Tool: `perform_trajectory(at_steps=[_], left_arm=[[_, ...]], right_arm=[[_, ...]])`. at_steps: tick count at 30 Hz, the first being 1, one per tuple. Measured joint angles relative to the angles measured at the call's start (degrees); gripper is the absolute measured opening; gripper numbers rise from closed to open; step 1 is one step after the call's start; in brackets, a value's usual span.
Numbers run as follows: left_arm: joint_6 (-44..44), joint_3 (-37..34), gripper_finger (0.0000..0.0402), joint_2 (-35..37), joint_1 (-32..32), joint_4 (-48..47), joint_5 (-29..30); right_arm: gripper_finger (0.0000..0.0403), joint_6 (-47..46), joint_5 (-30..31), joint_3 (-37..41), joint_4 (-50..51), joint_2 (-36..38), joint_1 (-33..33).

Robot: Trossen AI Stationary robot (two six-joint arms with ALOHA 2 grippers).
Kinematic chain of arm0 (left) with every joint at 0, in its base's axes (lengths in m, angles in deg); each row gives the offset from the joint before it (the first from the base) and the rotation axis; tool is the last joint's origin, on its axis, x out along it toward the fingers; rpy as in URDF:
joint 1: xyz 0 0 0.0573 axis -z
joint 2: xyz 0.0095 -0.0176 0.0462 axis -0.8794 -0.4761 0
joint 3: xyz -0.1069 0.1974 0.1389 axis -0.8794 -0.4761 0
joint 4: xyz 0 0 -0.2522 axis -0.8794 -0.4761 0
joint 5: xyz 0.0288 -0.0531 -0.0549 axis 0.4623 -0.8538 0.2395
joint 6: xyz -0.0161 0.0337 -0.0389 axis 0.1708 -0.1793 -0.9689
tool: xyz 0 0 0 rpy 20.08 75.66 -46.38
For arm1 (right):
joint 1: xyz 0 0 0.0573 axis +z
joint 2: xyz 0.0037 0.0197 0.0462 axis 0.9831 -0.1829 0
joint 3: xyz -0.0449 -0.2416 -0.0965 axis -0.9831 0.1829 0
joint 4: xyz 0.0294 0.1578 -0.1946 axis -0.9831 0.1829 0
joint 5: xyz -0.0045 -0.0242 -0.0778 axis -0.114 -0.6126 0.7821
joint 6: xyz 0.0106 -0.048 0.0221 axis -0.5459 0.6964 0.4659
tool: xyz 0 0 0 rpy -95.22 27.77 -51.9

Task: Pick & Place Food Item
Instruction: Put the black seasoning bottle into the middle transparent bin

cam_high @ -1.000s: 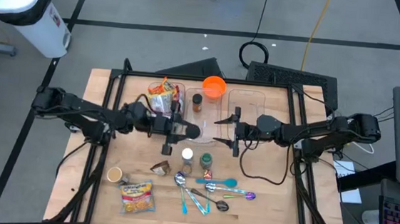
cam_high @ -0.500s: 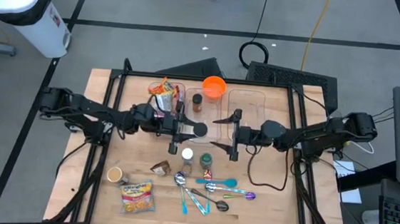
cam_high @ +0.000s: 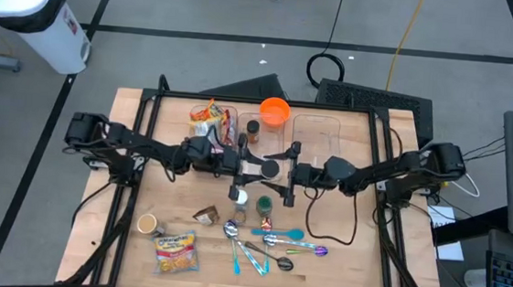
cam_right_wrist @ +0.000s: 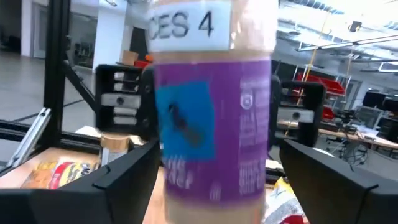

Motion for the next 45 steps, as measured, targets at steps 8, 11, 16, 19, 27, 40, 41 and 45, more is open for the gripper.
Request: perform_trajectory(at_steps=[8, 11, 16, 19, 27, 40, 41, 45], left_arm=[[-0.3, 0.39, 0.0147, -0.48, -0.04, 0.4, -0.02], [-0.3, 0.39, 0.0147, -0.47, -0.04, 0.41, -0.02], [-0.39, 0.39, 0.0148, -0.45, -0.04, 0.26, 0.0], [-0.7, 0.39, 0.0154, -0.45, -0.04, 0.24, 0.02], [-8.42, 0.9, 0.0247, 2.01, 0.67, -7.64, 3.33], [-3.02, 33.17, 0.039, 6.59, 4.67, -70.82, 16.96], [-2.82, 36.09, 0.0393, 5.96, 4.66, -74.13, 16.84], [-2.93, 43.61, 0.0396, 3.08, 4.18, -80.63, 14.49]], right_arm=[[0.0235, 0.0, 0.11, 0.09, 3.39, 0.46, 0.0], [0.0191, -0.2, 0.07, 0.09, 3.52, 0.46, 0.0], [0.0188, -0.89, -0.16, 0.09, 3.49, 0.46, 0.02], [0.0188, -1.34, -0.17, 0.09, 3.51, 0.46, 0.02], [0.0188, -5.53, -0.1, 0.11, 5.09, 0.36, -0.39], [0.0188, -8.92, -0.24, 0.11, 9.25, 0.46, -2.46], [0.0188, -8.99, -0.25, 0.11, 9.46, 0.46, -2.45], [0.0188, -9.01, -0.28, 0.11, 10.86, 0.46, -2.4]])
